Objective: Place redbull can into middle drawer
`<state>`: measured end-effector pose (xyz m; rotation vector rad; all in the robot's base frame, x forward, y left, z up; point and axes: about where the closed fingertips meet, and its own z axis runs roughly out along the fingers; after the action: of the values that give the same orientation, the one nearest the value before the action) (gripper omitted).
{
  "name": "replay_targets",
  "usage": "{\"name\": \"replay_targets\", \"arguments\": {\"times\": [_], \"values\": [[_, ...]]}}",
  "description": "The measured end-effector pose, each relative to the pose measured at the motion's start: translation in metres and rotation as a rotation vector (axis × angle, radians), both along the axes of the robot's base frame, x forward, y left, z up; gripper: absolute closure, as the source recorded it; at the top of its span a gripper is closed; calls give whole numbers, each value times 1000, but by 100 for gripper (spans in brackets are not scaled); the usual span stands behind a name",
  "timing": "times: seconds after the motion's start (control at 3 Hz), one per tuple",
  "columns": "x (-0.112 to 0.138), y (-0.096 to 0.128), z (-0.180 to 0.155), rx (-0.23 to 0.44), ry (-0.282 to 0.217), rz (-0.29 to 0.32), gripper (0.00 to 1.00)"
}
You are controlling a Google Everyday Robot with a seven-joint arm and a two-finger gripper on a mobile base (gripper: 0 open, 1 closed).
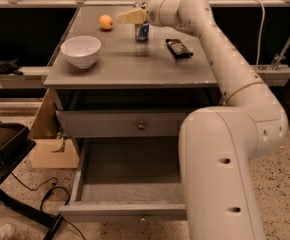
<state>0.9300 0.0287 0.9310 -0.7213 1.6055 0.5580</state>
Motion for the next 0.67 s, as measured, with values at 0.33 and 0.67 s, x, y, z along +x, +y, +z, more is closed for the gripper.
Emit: {"name": "replay_targets", "arguments": {"times": [0.33,0.67], "values": [[13,9,-25,6,23,-15,26],[13,9,-25,6,23,-15,57]]}}
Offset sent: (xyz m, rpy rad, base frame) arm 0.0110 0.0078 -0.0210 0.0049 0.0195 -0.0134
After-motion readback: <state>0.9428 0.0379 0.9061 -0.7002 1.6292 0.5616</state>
